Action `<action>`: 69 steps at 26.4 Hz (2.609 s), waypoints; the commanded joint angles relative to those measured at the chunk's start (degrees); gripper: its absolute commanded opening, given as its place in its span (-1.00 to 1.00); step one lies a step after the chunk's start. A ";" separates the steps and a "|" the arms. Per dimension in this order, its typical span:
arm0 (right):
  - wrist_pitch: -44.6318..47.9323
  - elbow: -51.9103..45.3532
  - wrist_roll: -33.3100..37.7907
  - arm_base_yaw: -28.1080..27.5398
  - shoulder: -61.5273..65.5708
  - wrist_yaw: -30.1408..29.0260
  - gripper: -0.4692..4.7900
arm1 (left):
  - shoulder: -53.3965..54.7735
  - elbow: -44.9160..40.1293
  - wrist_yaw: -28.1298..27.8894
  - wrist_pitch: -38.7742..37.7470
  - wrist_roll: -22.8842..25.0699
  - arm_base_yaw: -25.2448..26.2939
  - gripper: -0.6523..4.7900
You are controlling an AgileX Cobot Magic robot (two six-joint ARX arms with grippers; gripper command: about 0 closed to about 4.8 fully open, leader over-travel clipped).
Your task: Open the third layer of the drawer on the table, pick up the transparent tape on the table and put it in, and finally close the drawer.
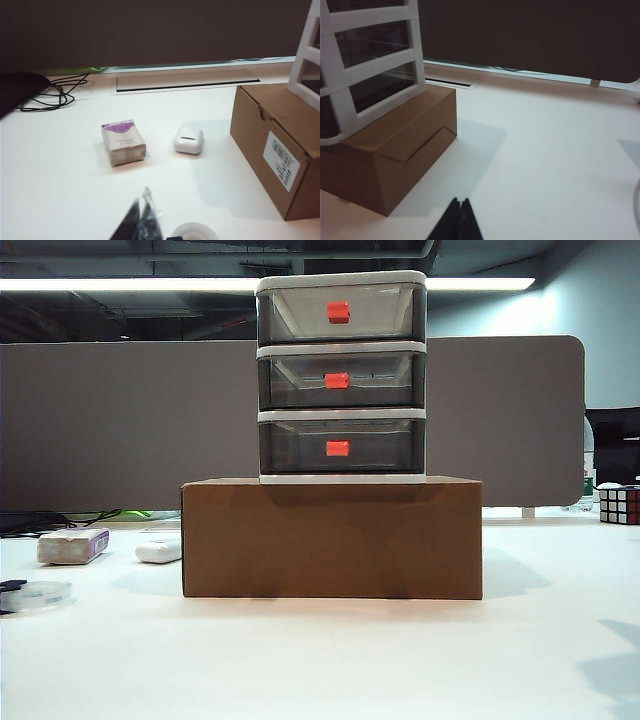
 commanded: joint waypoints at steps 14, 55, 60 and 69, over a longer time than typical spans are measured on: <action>1.95 -0.35 22.49 1.44 -0.13 -15.23 -0.84 | 0.02 0.39 19.69 5.14 -24.50 -4.26 -0.78; 1.44 34.88 2.29 22.53 49.42 -8.07 -0.84 | 101.74 25.73 -55.39 83.49 -2.10 -66.53 0.14; 3.85 36.76 0.15 23.30 55.45 -8.24 -0.84 | 101.74 28.20 -52.68 80.22 -2.29 -63.19 0.13; 1.62 39.91 -0.39 24.55 55.36 -13.07 -0.84 | 102.51 30.21 -52.92 73.83 -8.04 -59.60 0.11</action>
